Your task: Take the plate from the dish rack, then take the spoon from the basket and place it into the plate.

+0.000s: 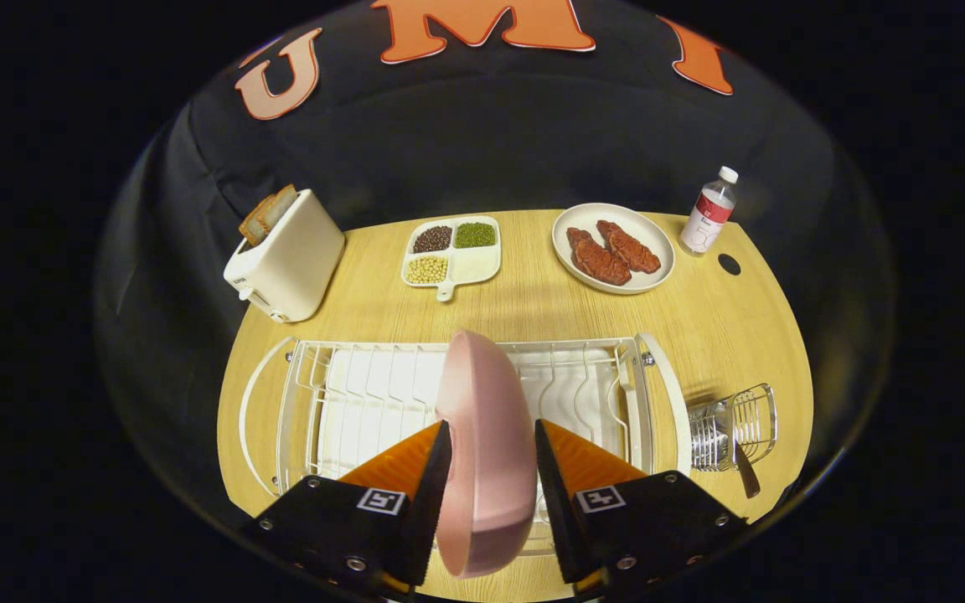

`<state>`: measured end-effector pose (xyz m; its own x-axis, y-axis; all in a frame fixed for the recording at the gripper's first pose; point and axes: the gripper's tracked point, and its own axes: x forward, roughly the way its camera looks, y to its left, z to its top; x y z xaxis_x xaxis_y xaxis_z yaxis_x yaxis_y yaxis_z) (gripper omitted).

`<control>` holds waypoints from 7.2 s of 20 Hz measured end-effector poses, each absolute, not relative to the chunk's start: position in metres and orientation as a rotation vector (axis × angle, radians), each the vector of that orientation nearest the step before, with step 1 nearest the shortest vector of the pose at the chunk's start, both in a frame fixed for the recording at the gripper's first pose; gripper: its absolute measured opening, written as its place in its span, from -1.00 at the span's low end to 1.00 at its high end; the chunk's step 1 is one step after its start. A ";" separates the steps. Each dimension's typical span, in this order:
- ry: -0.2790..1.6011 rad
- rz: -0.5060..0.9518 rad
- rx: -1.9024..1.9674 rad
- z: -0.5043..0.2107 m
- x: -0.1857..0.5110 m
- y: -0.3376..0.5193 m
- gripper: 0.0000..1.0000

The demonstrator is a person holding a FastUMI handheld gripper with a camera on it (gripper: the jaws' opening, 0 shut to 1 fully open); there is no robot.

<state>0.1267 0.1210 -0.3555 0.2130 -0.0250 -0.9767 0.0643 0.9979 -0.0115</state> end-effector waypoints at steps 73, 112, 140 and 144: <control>0.591 -0.165 -0.133 -0.314 0.009 -0.088 0.42; 0.287 0.039 -0.174 -0.150 0.011 0.022 -0.83; 0.439 0.565 -0.010 -0.279 -0.108 0.159 -0.83; 0.479 0.573 0.007 -0.291 -0.124 0.142 -0.83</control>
<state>-0.1239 0.1418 -0.2905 0.7339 0.5228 -0.4337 -0.5197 0.8433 0.1371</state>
